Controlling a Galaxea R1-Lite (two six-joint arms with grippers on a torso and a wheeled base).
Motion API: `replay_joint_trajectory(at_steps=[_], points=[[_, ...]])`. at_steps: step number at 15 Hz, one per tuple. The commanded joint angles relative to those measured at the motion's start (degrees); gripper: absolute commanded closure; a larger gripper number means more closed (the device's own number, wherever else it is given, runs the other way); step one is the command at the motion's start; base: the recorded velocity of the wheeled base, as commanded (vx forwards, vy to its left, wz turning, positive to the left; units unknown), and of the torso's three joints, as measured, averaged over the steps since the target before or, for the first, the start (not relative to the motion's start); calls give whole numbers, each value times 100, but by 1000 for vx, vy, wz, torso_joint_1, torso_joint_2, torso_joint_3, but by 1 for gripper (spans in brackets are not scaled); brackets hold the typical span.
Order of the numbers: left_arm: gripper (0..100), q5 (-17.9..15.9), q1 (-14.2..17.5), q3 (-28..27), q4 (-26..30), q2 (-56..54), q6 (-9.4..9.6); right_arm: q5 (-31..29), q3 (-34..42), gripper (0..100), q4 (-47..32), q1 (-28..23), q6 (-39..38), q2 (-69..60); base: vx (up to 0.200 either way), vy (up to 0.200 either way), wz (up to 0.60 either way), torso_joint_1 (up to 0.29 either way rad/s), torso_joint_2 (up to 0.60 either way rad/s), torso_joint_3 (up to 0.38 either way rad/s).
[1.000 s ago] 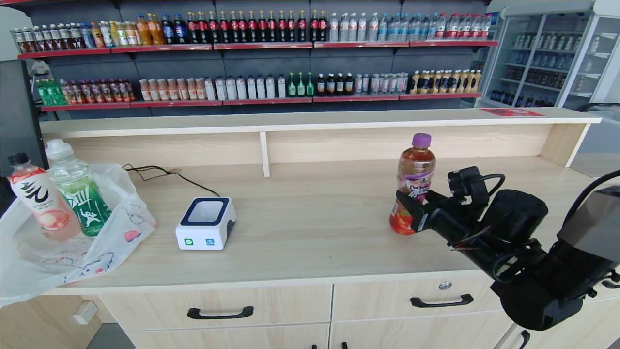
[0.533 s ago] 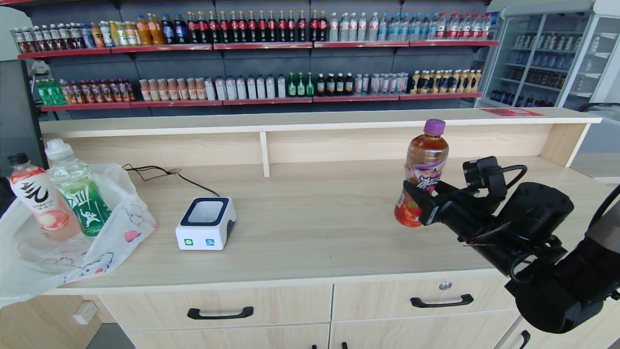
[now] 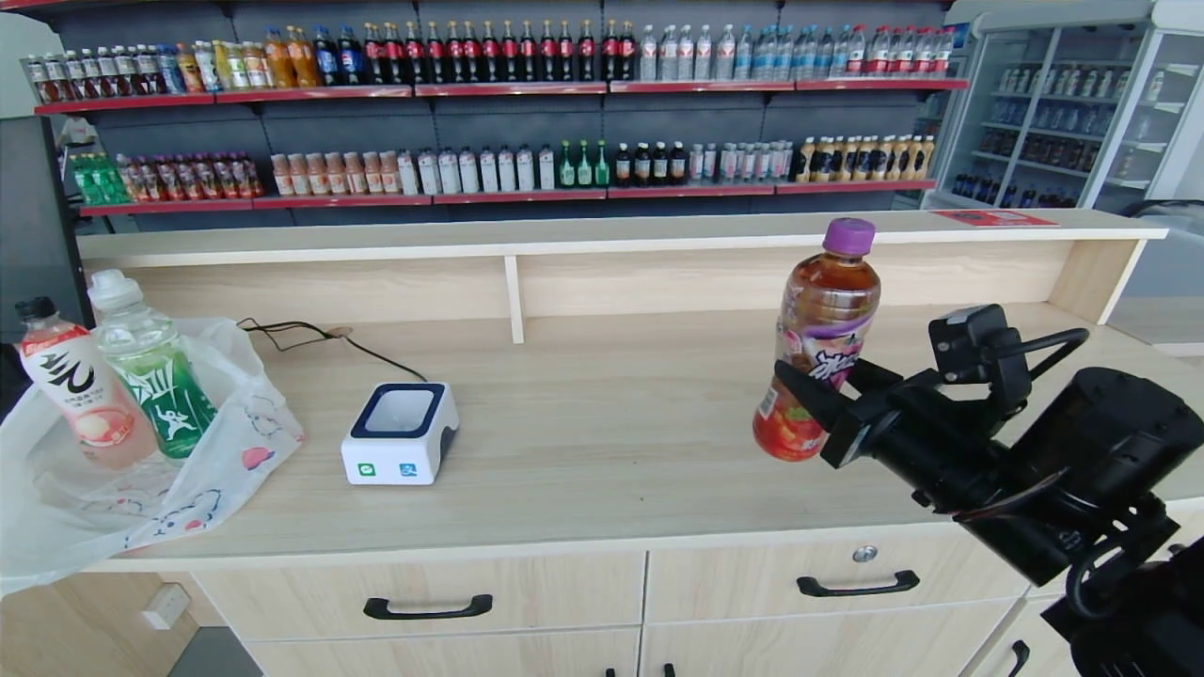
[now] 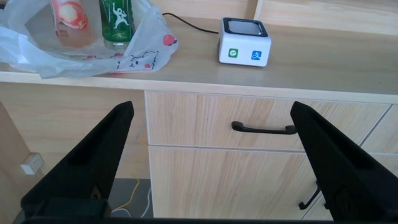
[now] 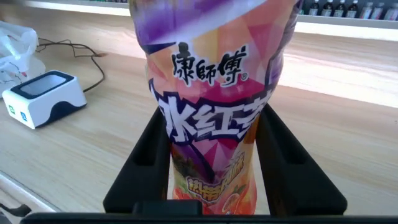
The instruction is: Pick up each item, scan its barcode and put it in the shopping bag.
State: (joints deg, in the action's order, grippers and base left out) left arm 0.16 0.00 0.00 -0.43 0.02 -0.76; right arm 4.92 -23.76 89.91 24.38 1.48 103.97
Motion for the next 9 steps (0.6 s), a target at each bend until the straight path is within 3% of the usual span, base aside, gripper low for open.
replay_joint_trajectory(at_steps=[1, 4, 9], points=[[0, 2, 0, 0, -1, -2, -4, 8, 144, 100, 9, 225, 2, -404, 0, 0, 0, 0, 0, 0], [0, 2, 0, 0, -1, -2, -4, 8, 390, 100, 9, 489, 2, -703, 0, 0, 0, 0, 0, 0], [0, 2, 0, 0, -1, -2, -4, 8, 829, 100, 9, 1350, -350, -1283, 0, 0, 0, 0, 0, 0]])
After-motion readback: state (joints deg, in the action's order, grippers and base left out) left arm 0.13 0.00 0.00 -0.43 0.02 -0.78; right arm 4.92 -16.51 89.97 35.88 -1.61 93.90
